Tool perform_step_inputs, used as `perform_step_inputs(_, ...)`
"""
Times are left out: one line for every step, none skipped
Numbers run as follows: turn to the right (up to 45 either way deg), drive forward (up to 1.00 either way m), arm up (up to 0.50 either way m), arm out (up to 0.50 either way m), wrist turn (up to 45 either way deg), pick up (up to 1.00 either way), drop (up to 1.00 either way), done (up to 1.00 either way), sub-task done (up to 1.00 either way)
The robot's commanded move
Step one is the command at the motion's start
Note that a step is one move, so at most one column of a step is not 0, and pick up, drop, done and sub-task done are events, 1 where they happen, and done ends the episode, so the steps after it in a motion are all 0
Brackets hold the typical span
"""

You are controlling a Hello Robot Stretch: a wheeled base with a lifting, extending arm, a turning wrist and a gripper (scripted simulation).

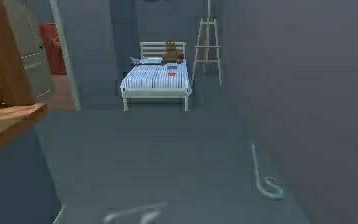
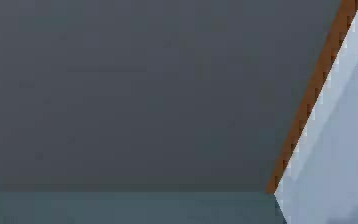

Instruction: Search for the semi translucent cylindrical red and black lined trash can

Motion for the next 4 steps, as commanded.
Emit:
perform_step_inputs(-45.0, 0.0, 0.0, 0.0, 0.0, 0.0, 0.0, 0.0, 0.0)
perform_step_inputs(-45.0, 0.0, 0.0, 0.0, 0.0, 0.0, 0.0, 0.0, 0.0)
perform_step_inputs(-45.0, 0.0, 0.0, 0.0, 0.0, 0.0, 0.0, 0.0, 0.0)
perform_step_inputs(-18.0, 0.0, 0.0, 0.0, 0.0, 0.0, 0.0, 0.0, 0.0)
